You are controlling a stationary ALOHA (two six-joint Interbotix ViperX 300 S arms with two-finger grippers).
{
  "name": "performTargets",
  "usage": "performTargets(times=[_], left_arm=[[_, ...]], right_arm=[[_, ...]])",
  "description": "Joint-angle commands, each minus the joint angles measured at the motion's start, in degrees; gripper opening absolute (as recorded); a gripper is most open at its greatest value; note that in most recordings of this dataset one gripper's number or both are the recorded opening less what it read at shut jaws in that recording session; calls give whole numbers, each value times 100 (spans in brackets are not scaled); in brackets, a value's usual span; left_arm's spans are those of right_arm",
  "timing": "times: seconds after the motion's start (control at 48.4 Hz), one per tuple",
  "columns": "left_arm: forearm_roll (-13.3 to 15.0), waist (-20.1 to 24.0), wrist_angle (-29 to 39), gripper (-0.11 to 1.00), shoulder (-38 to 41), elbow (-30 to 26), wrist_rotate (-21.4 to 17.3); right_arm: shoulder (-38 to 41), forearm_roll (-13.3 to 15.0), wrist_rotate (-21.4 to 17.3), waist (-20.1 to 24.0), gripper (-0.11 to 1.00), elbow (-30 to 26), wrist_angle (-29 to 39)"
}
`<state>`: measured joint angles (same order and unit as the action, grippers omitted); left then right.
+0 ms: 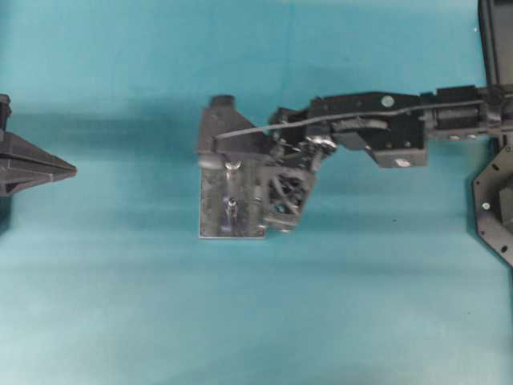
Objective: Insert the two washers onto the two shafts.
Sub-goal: 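Lift the washer and carry it over the lower shaft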
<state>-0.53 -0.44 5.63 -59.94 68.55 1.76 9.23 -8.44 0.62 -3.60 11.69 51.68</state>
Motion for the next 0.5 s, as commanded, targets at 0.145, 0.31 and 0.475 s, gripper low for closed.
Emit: performTargets(times=[0.145, 0.31, 0.475], left_arm=[[-18, 9, -26, 0, 26, -97, 0], [-18, 9, -26, 0, 26, -97, 9], [-18, 9, -26, 0, 26, -97, 9]], right_arm=[[211, -9, 149, 97, 33, -589, 193], [466, -18, 237, 132, 33, -879, 272], [598, -18, 299, 141, 33, -1143, 343]])
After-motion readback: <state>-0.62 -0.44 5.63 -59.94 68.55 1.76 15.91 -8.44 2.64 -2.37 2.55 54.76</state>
